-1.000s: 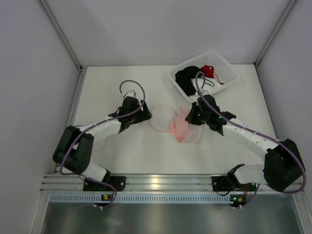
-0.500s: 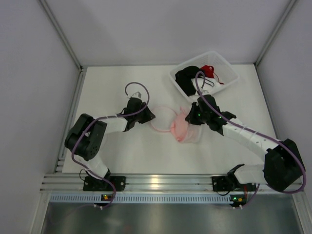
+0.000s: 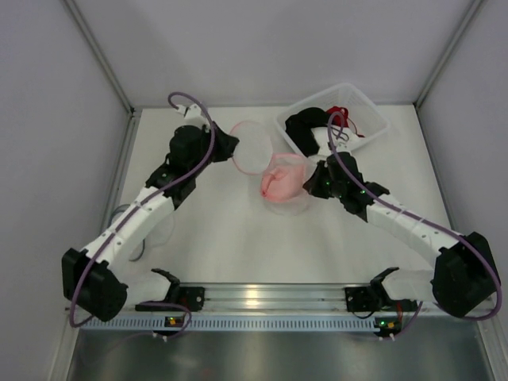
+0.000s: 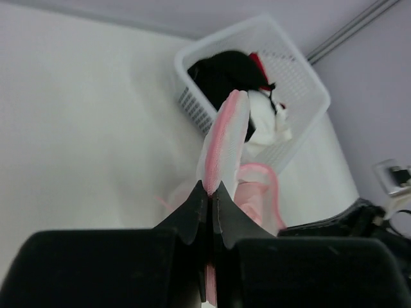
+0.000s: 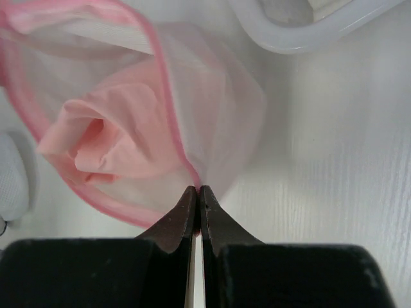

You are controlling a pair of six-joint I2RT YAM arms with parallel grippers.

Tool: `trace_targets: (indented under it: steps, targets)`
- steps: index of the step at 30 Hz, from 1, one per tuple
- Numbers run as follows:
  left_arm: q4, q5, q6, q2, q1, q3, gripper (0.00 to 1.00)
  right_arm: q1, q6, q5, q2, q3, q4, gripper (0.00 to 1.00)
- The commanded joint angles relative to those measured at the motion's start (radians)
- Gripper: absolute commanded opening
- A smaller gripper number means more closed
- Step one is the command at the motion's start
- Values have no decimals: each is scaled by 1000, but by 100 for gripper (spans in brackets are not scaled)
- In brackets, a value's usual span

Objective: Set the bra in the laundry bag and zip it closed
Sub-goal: Close the laundry bag at the center of the board.

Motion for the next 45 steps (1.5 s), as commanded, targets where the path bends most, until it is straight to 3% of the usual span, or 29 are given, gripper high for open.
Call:
trace_targets:
  steps: [1,6,9,14,17,20,22,24,25,27,28,29,32,34,36,38,43,45]
  targets:
    - [-123,-31,92,-63,1,104,0,-11,58,-29,19,-24,116,0]
    - [-260,-6,95,-108,-2,192,0,-12,96,-103,76,-4,183,0]
    - [-336,-110,140,-105,-2,205,0,-11,109,-123,88,22,190,0]
    - [-386,-118,150,-80,-2,219,0,-6,87,-149,83,92,219,0]
    - [-463,-118,141,-83,-2,288,0,-12,84,-165,103,187,101,0]
    - [-386,-111,156,-70,-4,271,0,11,129,-189,145,147,306,0]
    - [-556,-118,208,-18,-7,392,0,-8,86,-293,263,357,90,0]
    - [-584,-179,242,-46,-10,388,0,-17,73,-280,240,340,30,0]
    - [-582,-227,268,-71,-8,362,0,-15,152,-267,214,288,88,0]
    - [-620,-207,288,-99,-7,376,0,-38,265,-362,182,170,325,0]
    - [-648,-191,285,-100,-7,412,0,-52,337,-423,188,168,354,0]
    - [-695,-184,282,-108,-8,423,0,-64,333,-498,195,183,339,0]
    - [-719,-261,276,-109,-7,419,0,-39,209,-307,228,276,124,0]
    - [-803,-293,241,-73,-7,468,0,-40,125,-344,303,394,-45,0]
    - [-800,-307,209,-89,-5,450,0,-29,30,-281,335,465,-130,0]
    - [-770,-296,143,-106,-5,414,0,-17,17,-215,352,464,-133,0]
    - [-616,-212,-38,-155,-7,280,0,-29,-28,-267,465,574,-128,1]
    - [-605,-230,-69,-166,-8,252,0,-28,-45,-304,520,650,-158,6]
